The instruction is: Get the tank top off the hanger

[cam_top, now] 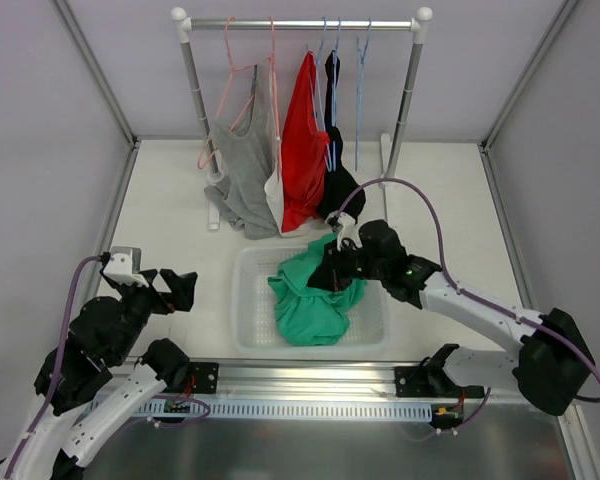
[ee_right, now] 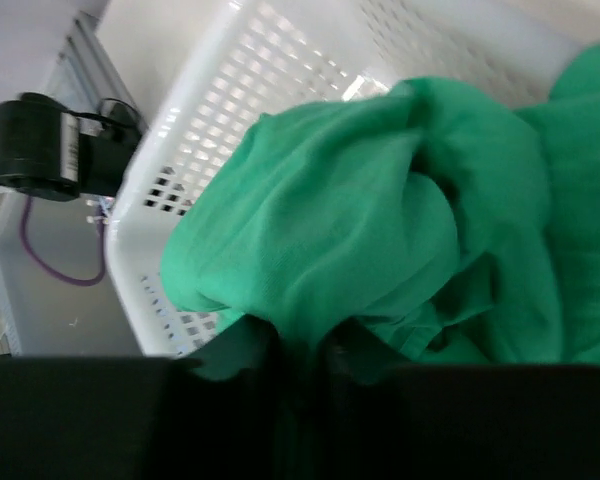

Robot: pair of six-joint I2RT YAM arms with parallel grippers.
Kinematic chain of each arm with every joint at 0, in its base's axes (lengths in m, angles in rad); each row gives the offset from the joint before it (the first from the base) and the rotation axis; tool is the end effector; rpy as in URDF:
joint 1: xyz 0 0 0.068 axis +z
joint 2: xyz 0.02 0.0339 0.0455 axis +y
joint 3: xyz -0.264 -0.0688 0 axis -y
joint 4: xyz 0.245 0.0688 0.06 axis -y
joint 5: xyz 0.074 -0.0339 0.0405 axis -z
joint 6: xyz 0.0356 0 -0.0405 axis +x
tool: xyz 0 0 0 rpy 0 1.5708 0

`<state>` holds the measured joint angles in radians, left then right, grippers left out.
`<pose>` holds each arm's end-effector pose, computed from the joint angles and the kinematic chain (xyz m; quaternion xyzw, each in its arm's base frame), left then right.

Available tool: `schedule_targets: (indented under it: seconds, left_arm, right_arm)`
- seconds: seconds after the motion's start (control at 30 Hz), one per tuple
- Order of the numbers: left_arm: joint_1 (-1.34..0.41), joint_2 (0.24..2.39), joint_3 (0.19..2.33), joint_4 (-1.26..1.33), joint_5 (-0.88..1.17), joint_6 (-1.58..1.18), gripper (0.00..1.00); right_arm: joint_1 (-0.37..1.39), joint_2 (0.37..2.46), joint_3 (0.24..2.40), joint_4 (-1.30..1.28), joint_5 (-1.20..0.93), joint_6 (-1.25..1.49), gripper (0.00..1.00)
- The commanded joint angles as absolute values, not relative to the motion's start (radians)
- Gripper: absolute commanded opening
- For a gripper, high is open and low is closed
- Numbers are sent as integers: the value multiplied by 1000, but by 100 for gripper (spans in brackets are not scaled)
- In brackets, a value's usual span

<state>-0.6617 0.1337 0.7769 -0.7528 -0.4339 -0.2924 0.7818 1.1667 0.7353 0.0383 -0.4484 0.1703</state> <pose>0.0282 -0.0030 0.3320 -0.0077 0.7413 -0.1568 0.6525 0.1749 0.1954 0.2677 -0.3618 0.7360 0.4125 0.3966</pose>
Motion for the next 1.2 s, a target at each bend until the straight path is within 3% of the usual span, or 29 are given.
schedule_targets:
  seconds: [0.0,0.03,0.1,0.23,0.4,0.5,0.7,0.93,1.17]
  left_arm:
    - [-628,182,776,-716,-477,-302,99]
    - [-623,192,778,-716,-480,-302,99]
    - [-598,224,778,-716,-494,-308,99]
    - [-516,294,788,-718,-473,-311,99]
    - [-396,356,793,-716,-422,-310,99]
    - [-354,359,792,-716,-420,-310,99]
    - [-324,345,782,-719,-451,-321,99]
    - [-204,376,788,-718,-385,-322,99]
    - [-204,397,779,-716,-373,-324,99]
  right_arm:
    - [790,1252,738,100,-428,150,24]
    - [790,1271,744,68,-426,146,32]
    - [790,1259,752,55,-411,127,64]
    - [790,1143,817,-120,-300,49,69]
    - [785,919,916,-342,-53,-54,96]
    - [753,850,956,-465,164,-106,98]
    - [672,756,942,-621,263,-112,99]
    - [598,701,885,-626,244,-110,100]
    - [542,680,874,-681,376,-77,100]
